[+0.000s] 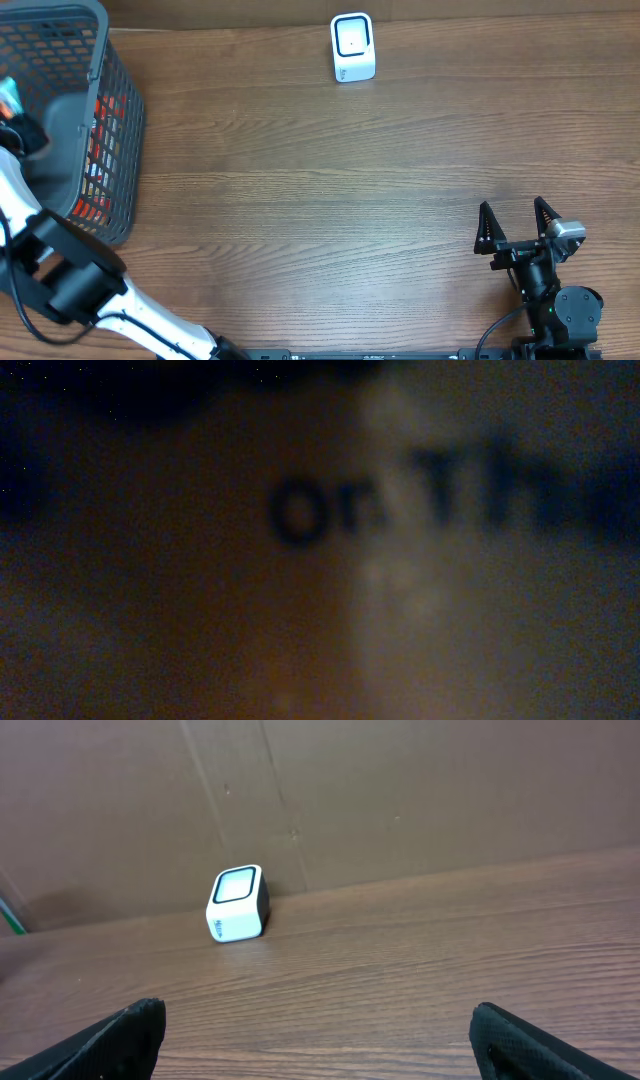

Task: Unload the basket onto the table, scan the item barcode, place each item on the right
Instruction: 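Grasp items in the basket with the left gripper, then lift the grasped items out and carry them toward the scanner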

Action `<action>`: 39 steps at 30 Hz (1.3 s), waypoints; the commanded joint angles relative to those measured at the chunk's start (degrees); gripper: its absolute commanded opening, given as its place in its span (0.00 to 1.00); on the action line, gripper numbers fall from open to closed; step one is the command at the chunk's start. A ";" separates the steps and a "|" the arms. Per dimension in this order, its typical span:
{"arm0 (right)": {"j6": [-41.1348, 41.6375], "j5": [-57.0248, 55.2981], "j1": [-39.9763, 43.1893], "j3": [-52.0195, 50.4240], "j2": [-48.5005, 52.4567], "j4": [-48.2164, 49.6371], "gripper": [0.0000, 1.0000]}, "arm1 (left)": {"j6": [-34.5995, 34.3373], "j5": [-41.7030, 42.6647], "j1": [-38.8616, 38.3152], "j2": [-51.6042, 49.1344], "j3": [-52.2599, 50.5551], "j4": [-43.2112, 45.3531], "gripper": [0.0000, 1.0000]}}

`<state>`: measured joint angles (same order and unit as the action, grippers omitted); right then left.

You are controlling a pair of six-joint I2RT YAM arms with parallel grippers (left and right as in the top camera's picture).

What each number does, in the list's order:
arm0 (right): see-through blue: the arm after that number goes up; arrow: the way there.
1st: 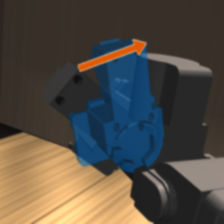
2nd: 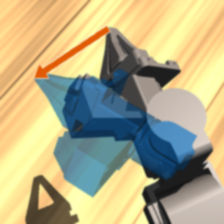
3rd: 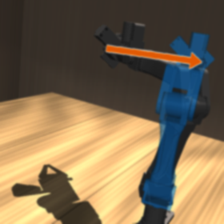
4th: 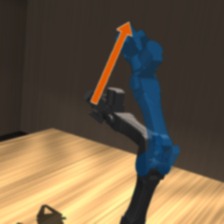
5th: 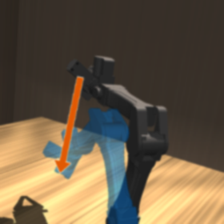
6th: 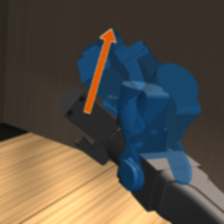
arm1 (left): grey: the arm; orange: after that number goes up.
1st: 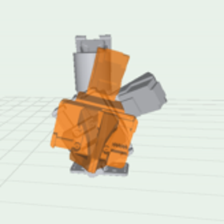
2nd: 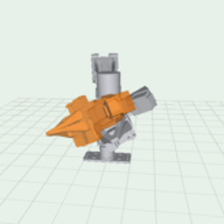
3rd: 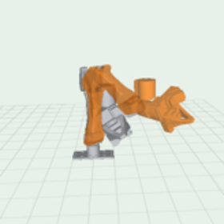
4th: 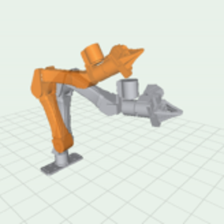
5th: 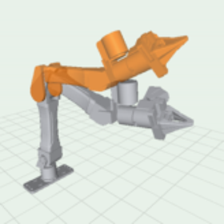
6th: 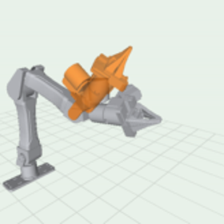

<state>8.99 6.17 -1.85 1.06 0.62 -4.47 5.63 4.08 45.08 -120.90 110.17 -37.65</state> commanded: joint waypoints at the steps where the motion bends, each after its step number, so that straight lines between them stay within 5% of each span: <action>1: 0.20 0.13 0.33 -0.61 -0.44 0.26 1.00 | -2.67 0.46 -2.51 11.54 1.33 0.92 0.57; 11: 0.22 0.13 0.31 -0.61 -0.44 0.26 1.00 | -4.22 0.46 -11.58 27.56 1.33 0.04 0.58; 19: 0.20 0.13 0.33 -0.61 -0.44 0.26 1.00 | -6.16 0.00 -26.38 35.23 1.33 -10.49 0.57; 32: 0.20 0.13 0.33 -0.61 -0.44 0.26 1.00 | -13.64 -0.02 -54.38 32.70 1.29 -28.39 0.51; 39: 0.20 0.13 0.33 -0.61 -0.44 0.26 1.00 | -18.69 -0.20 -67.71 26.69 -1.07 -28.68 0.50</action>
<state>8.99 6.17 -1.85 1.06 0.62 -4.43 -9.19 4.08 -18.81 -92.05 110.02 -67.66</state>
